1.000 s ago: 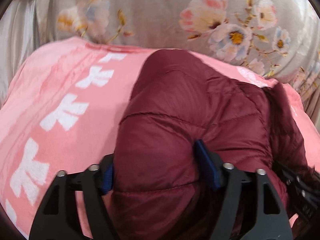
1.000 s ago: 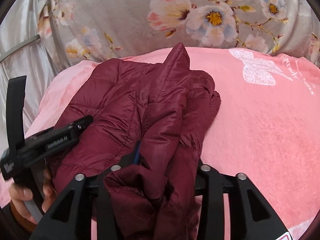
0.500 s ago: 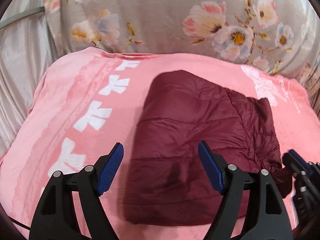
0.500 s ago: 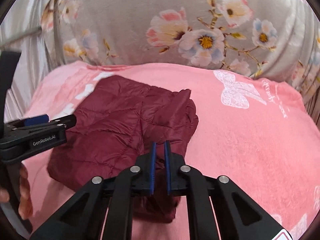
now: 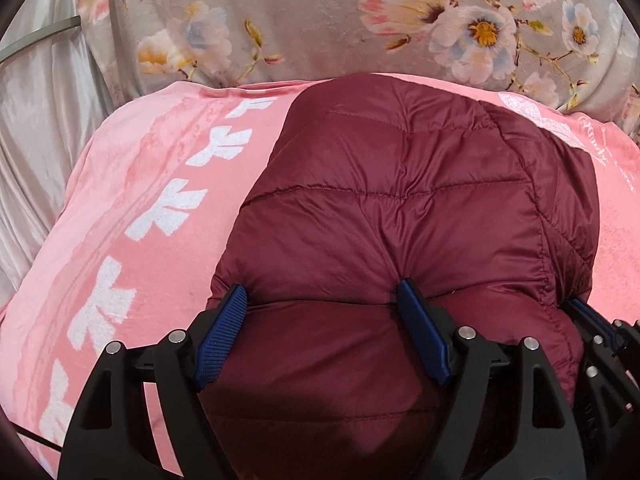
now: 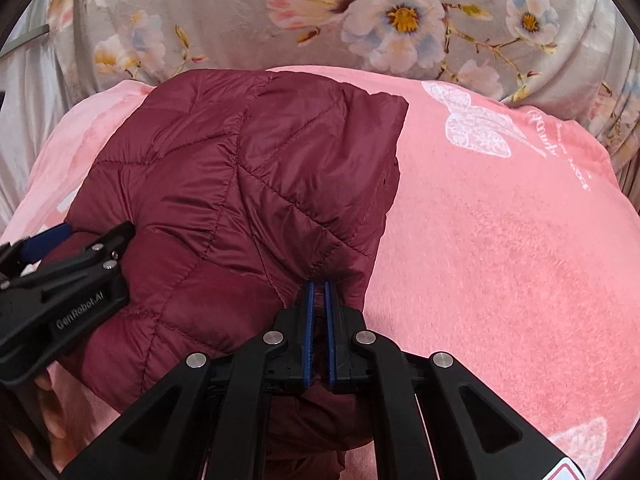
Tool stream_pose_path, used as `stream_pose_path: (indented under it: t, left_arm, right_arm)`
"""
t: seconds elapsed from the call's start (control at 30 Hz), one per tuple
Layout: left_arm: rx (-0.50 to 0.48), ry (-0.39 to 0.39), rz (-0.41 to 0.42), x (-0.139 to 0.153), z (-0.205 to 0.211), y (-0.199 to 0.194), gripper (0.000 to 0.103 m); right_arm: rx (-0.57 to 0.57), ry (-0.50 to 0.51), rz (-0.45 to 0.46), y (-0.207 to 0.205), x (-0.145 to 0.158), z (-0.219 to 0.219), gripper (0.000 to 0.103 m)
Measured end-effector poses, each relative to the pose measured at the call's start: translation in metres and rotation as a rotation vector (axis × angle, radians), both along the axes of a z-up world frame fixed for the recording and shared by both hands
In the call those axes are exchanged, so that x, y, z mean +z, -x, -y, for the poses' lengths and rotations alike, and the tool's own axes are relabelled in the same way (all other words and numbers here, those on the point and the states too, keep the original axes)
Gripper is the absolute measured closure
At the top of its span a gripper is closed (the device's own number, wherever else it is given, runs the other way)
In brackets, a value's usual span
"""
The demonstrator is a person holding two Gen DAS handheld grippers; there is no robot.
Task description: Fold large clothes
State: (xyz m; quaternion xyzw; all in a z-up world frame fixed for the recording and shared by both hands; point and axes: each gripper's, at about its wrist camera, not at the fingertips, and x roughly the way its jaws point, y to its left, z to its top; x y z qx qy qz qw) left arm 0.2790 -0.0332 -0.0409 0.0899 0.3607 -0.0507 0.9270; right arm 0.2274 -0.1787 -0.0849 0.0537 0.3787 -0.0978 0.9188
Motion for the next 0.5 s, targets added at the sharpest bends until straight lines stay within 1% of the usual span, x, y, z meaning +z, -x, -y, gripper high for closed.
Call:
stream_pose_path:
  t: [0.1, 0.37, 0.43, 0.5]
  left_arm:
    - [0.0, -0.005, 0.013, -0.0034, 0.0007, 0.0008, 0.028]
    - [0.002, -0.01, 0.017, -0.005, 0.0037, 0.0012, 0.028]
    - [0.003, -0.009, 0.022, -0.0051, 0.0037, 0.0017, 0.028]
    - [0.003, 0.007, 0.034, -0.0032, 0.001, 0.0037, 0.028]
  right_arm:
    - [0.003, -0.014, -0.008, -0.0017, -0.0014, 0.002, 0.1]
    - [0.0, 0.025, -0.021, -0.0035, -0.0007, -0.0042, 0.099]
    - [0.001, 0.025, -0.02, -0.0032, -0.0004, -0.0038, 0.098]
    - [0.002, 0.008, 0.003, 0.0009, 0.0024, -0.0013, 0.098]
